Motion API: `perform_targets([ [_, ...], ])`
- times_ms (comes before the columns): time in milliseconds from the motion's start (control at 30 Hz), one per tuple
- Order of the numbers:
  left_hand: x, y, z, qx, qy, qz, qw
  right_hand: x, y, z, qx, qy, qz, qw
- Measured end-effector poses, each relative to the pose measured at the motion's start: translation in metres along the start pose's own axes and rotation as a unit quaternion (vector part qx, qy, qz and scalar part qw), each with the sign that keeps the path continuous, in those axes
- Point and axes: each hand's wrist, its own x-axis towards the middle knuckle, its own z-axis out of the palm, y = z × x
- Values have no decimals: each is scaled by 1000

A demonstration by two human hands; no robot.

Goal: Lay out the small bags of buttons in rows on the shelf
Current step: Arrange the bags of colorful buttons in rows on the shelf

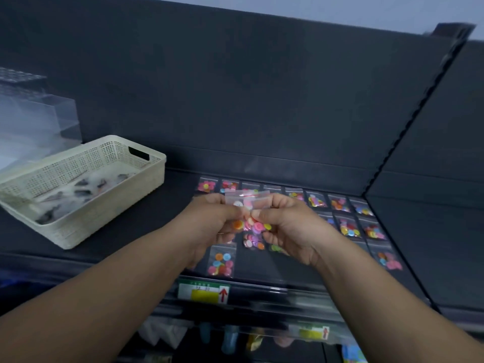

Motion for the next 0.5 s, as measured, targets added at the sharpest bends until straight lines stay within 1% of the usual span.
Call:
perform_targets([
  [67, -2, -7, 3, 104, 12, 31, 994, -6, 8, -11, -7, 4, 15, 1000],
  [133, -3, -19, -1, 244, 23, 83, 966, -10, 17, -20, -26, 15, 32, 999],
  [200, -5, -31, -7, 377, 7, 127, 917, -12, 26, -26, -58, 30, 48, 997],
  [267, -6, -43, -12, 490, -18, 162, 856, -11, 35, -30, -83, 43, 63, 994],
  [333, -6, -55, -15, 562, -43, 185, 805, -10, 43, -30, -104, 57, 73, 990],
  [400, -6, -64, -18, 604, -57, 200, 769, -9, 49, -27, -134, 74, 74, 985],
  [500, -6, -74, -21, 627, -67, 207, 748, -9, 54, -24, -174, 93, 71, 978],
])
